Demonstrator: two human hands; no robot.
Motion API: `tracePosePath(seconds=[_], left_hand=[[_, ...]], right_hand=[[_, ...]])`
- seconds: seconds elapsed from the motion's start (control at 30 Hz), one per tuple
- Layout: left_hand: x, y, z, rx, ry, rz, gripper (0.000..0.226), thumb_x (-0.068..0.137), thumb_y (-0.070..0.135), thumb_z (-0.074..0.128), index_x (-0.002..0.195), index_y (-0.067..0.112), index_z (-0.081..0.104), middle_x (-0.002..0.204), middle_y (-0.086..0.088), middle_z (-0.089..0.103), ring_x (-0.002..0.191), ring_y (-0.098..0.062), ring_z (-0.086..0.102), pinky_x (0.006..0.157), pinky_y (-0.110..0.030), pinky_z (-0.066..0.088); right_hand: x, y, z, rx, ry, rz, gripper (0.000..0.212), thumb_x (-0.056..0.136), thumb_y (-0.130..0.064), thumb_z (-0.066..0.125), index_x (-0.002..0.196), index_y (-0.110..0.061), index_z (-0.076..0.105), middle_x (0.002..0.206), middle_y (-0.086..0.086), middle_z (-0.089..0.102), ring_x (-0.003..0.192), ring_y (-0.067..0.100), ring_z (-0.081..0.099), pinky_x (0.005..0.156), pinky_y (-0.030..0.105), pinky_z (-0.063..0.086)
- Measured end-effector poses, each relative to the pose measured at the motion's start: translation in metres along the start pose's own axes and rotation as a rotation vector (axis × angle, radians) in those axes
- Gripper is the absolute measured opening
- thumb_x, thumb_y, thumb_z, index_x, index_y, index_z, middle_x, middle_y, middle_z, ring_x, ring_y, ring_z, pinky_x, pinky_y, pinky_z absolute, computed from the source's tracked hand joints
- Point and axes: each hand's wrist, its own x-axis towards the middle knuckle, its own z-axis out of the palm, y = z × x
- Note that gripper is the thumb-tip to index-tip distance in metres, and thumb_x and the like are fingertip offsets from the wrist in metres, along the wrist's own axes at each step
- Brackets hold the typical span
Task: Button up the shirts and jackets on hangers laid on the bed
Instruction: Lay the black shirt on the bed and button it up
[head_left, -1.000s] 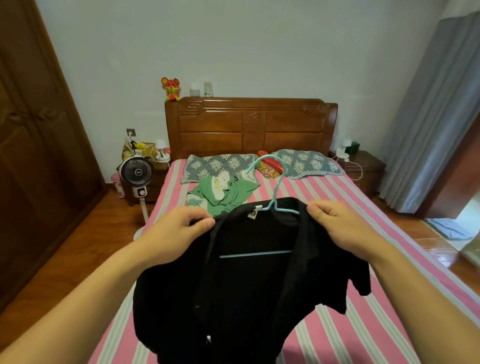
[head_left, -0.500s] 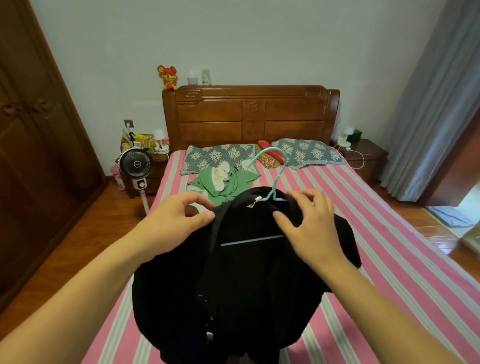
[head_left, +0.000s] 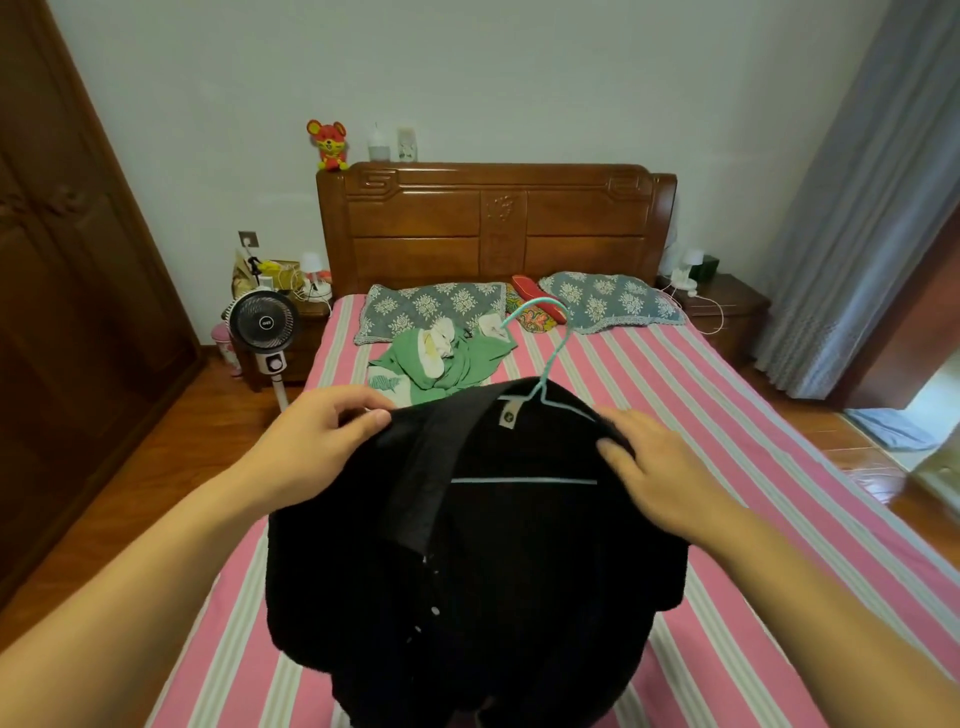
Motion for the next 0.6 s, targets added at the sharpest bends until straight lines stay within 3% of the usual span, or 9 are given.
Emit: tracePosePath(seconds=[0.07, 0.13, 0.2, 0.27, 0.37, 0.43, 0.5, 0.6], left_hand=[[0.002, -0.009, -0.002, 0.02, -0.012, -0.023, 0.014, 0.1, 0.024, 0.06, 0.1, 0.031, 0.071, 0.091, 0.02, 0.07, 0.093, 0.005, 0.062, 0.088, -0.03, 0.051], [0.003, -0.013, 0.006, 0.149, 0.081, 0.005, 0.013, 0.101, 0.031, 0.058, 0.106, 0.03, 0.069, 0.097, 0.021, 0.065, 0.096, 0.001, 0.058, 0.095, -0.037, 0.05], [0.0, -0.007, 0.023, 0.244, 0.293, 0.069, 0.032, 0.099, 0.047, 0.056, 0.123, 0.028, 0.066, 0.109, 0.013, 0.056, 0.108, -0.007, 0.049, 0.099, -0.034, 0.042], [-0.003, 0.008, 0.044, 0.347, 0.371, 0.132, 0.053, 0.094, 0.057, 0.056, 0.137, 0.027, 0.057, 0.117, 0.007, 0.052, 0.113, -0.013, 0.046, 0.098, -0.031, 0.036], [0.009, 0.022, 0.066, 0.579, 0.389, 0.146, 0.048, 0.096, 0.042, 0.06, 0.138, 0.022, 0.055, 0.107, 0.0, 0.058, 0.1, -0.022, 0.057, 0.08, -0.034, 0.041], [0.018, 0.029, 0.06, 0.565, 0.424, 0.073, 0.035, 0.094, 0.026, 0.062, 0.128, 0.019, 0.062, 0.097, -0.002, 0.06, 0.084, -0.025, 0.061, 0.065, -0.032, 0.035], [0.016, 0.04, 0.054, 0.561, 0.424, 0.029, 0.026, 0.095, 0.025, 0.06, 0.121, 0.019, 0.064, 0.096, -0.001, 0.06, 0.079, -0.023, 0.06, 0.062, -0.032, 0.038], [-0.003, 0.07, 0.041, 0.542, 0.348, 0.028, 0.021, 0.101, 0.033, 0.051, 0.116, 0.023, 0.061, 0.101, 0.002, 0.061, 0.084, -0.021, 0.062, 0.067, -0.036, 0.049]], right_hand=[[0.0, 0.003, 0.01, -0.039, 0.089, -0.042, 0.017, 0.101, -0.02, 0.056, 0.116, -0.012, 0.061, 0.1, -0.001, 0.057, 0.097, 0.026, 0.058, 0.08, 0.033, 0.041], [0.003, -0.002, 0.017, -0.052, 0.244, -0.019, 0.011, 0.102, -0.018, 0.054, 0.099, -0.009, 0.059, 0.086, 0.0, 0.055, 0.079, 0.029, 0.057, 0.065, 0.039, 0.043], [0.007, -0.012, 0.019, -0.038, 0.339, -0.031, 0.011, 0.101, -0.016, 0.053, 0.095, -0.009, 0.058, 0.082, 0.003, 0.057, 0.071, 0.028, 0.055, 0.059, 0.044, 0.046], [0.009, -0.022, 0.017, -0.036, 0.368, -0.08, 0.008, 0.101, -0.012, 0.055, 0.094, -0.01, 0.058, 0.081, 0.004, 0.058, 0.069, 0.027, 0.055, 0.057, 0.044, 0.046], [0.013, -0.033, 0.007, 0.013, 0.283, -0.102, 0.014, 0.102, -0.023, 0.054, 0.105, -0.012, 0.062, 0.089, 0.0, 0.06, 0.078, 0.022, 0.057, 0.067, 0.045, 0.049], [0.014, -0.04, -0.006, 0.046, 0.148, -0.107, 0.039, 0.101, -0.046, 0.045, 0.126, -0.021, 0.061, 0.103, -0.006, 0.061, 0.095, 0.013, 0.057, 0.082, 0.038, 0.048], [0.009, -0.047, -0.021, 0.112, 0.074, -0.098, 0.058, 0.1, -0.059, 0.03, 0.142, -0.027, 0.055, 0.113, -0.013, 0.061, 0.107, 0.004, 0.054, 0.093, 0.032, 0.044], [-0.001, -0.054, -0.051, 0.09, 0.113, -0.126, 0.04, 0.105, -0.037, 0.045, 0.141, -0.025, 0.057, 0.119, -0.009, 0.067, 0.109, 0.003, 0.057, 0.099, 0.029, 0.044]])
